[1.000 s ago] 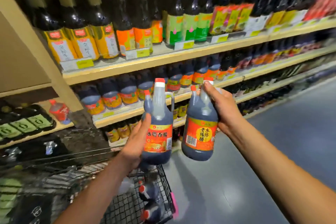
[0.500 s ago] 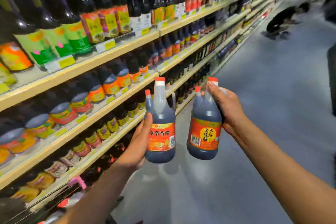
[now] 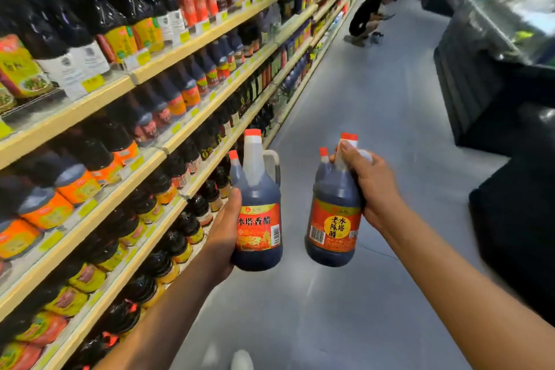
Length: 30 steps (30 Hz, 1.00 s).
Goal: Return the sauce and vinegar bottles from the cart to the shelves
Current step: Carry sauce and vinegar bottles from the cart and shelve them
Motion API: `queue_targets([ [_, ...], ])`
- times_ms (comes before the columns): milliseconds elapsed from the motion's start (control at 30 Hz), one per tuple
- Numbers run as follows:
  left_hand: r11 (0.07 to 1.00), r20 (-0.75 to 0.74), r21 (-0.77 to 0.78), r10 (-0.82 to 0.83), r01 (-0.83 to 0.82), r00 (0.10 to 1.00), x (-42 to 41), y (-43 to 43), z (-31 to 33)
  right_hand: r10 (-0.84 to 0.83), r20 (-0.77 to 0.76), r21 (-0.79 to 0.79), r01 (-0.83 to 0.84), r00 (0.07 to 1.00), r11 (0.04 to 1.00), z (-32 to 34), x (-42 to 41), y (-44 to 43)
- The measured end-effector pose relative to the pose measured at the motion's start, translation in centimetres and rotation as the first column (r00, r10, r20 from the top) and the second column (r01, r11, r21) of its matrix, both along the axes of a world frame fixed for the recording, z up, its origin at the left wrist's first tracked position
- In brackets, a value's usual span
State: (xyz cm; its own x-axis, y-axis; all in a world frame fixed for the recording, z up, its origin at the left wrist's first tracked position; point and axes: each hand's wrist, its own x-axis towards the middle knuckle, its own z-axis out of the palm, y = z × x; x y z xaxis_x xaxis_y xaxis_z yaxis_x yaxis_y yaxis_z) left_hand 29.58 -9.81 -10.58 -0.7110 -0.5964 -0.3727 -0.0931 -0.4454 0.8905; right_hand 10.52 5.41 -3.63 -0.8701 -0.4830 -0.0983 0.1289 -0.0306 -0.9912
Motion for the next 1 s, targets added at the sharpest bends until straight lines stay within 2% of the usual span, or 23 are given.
queue_targets([
  [167, 0.993, -0.011, -0.061, -0.105, 0.104, 0.994, -7.9, -4.0, -1.2, -0.135, 0.029, 0.006, 0.135, 0.990, 0.991, -1.2, -7.5, -1.5],
  [333, 0.951, -0.018, -0.092, -0.298, 0.296, 0.954, -15.7, -8.4, -0.5, -0.260, 0.034, -0.006, 0.260, 0.965, 0.966, -1.3, -13.9, -3.7],
  [533, 0.914, -0.023, -0.099, -0.397, 0.393, 0.918, -25.3, -12.5, -0.4, -0.394, 0.053, 0.021, 0.393, 0.918, 0.919, -1.0, -21.0, -5.4],
  [767, 0.868, -0.032, -0.124, -0.488, 0.481, 0.872, -38.1, -14.8, -0.3, -0.478, 0.037, 0.043, 0.476, 0.878, 0.878, -1.1, -31.6, -6.4],
  [1000, 0.857, -0.037, -0.118, -0.509, 0.502, 0.860, -52.7, -15.9, -0.1, -0.480, 0.017, 0.057, 0.478, 0.877, 0.876, -1.7, -45.7, -7.1],
])
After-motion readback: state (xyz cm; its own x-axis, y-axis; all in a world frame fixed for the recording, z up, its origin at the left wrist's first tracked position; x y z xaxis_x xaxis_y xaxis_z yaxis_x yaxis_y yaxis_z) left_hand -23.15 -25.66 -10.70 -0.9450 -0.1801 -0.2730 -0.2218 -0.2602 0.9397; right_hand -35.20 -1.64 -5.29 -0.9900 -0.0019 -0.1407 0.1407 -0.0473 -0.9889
